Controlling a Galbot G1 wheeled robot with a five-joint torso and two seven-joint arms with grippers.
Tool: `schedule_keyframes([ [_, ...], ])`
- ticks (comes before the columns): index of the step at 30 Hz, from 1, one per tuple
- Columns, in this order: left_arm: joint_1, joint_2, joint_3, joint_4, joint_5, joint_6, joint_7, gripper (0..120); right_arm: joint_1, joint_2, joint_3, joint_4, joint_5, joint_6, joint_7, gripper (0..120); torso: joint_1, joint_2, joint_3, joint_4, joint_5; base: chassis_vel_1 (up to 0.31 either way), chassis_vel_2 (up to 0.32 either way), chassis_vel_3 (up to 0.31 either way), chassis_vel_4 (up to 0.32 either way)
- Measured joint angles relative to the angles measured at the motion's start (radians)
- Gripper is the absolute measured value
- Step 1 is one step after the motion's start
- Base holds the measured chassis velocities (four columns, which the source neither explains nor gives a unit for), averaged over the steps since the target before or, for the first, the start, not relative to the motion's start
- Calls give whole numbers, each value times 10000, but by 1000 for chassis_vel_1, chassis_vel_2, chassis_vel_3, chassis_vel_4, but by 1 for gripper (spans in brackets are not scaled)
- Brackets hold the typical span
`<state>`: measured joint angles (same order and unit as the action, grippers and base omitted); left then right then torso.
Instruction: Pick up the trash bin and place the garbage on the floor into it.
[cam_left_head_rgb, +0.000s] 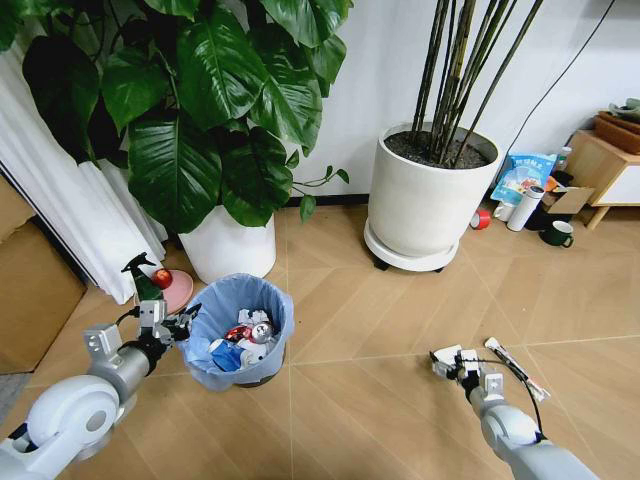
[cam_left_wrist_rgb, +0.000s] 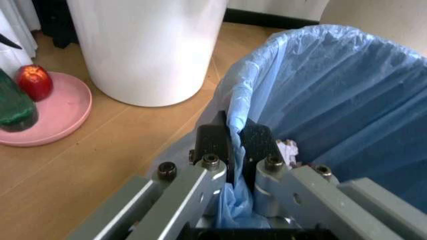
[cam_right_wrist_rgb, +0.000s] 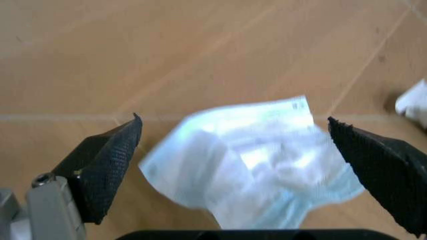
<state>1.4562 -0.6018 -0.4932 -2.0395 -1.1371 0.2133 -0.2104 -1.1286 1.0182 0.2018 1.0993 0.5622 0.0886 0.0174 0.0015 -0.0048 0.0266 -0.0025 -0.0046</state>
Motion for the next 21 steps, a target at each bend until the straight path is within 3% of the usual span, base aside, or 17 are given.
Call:
schedule_keyframes([
  [7, 111, 41, -123, -12, -1, -9, 20, 0, 342, 304, -73, -936, -109, 99, -660, 100, 0, 0, 0, 0, -3, 0, 0, 0, 0],
  [10, 154, 67, -177, -17, -14, -14, 28, 0, 465, 419, -101, -1166, -106, 160, -922, 94, 0, 0, 0, 0, -1, 0, 0, 0, 0],
  [21, 215, 120, -299, -24, -46, -27, 57, 0, 566, 482, -155, -1345, -105, 261, -1146, 57, 0, 0, 0, -1, -2, 0, 0, 0, 0],
])
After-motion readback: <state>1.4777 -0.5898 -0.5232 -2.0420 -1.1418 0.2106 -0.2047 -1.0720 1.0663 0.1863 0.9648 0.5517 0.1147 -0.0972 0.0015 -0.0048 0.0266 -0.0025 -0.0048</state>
